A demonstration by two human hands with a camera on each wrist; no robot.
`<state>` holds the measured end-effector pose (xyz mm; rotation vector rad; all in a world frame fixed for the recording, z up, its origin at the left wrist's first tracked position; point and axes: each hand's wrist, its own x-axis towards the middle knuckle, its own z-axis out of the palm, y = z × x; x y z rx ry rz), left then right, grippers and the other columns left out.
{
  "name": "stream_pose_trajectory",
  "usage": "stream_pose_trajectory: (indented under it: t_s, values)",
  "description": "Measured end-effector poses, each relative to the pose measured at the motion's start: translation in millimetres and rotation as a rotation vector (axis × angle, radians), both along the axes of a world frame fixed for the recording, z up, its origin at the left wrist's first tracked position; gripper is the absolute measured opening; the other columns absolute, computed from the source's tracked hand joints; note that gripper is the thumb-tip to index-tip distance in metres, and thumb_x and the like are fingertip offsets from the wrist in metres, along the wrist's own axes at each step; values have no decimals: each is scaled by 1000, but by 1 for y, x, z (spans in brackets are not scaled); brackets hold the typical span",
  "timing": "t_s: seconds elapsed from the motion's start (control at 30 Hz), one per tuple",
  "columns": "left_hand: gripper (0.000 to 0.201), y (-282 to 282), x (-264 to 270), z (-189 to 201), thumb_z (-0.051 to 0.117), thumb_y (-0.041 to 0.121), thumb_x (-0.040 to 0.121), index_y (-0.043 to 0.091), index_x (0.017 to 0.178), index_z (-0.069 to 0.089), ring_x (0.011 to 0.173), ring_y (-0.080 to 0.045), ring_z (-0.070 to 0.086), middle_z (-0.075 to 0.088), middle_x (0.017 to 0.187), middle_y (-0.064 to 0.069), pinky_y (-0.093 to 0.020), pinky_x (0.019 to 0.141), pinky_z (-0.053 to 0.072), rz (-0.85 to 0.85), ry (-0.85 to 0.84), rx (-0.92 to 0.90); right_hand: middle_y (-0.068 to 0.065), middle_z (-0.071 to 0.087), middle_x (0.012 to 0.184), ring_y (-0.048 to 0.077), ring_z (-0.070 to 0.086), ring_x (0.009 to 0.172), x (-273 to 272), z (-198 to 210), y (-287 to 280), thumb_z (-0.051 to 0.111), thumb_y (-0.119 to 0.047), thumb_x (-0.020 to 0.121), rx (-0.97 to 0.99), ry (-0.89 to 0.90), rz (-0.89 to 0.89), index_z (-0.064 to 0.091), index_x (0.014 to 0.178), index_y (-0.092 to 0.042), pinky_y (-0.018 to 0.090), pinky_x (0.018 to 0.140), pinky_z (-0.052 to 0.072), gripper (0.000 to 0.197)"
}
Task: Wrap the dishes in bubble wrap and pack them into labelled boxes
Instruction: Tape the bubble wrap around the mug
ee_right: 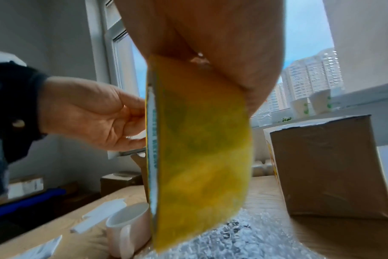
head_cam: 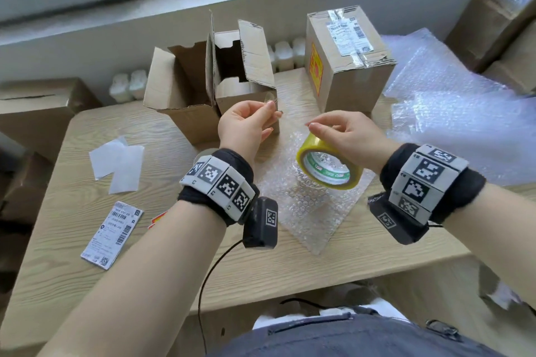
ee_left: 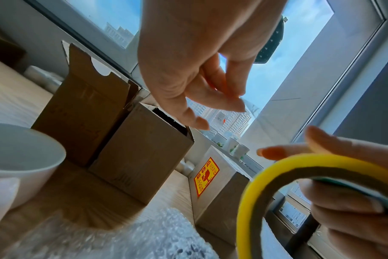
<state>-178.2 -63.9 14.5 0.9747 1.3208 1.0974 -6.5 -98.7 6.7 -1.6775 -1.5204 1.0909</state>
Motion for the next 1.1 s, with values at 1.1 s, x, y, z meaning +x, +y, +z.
stream_pose_trajectory:
  t_s: [1.1]
  values:
    - [17, -14, 99, -58, 75, 26, 80, 32, 67, 66, 73, -7, 59, 64, 74, 11, -23, 73, 51, -251, 476, 16, 6, 73, 81, 9, 67, 76, 107, -63, -11, 67, -22, 87, -306, 129, 18, 52, 110, -19, 21, 71, 47, 28]
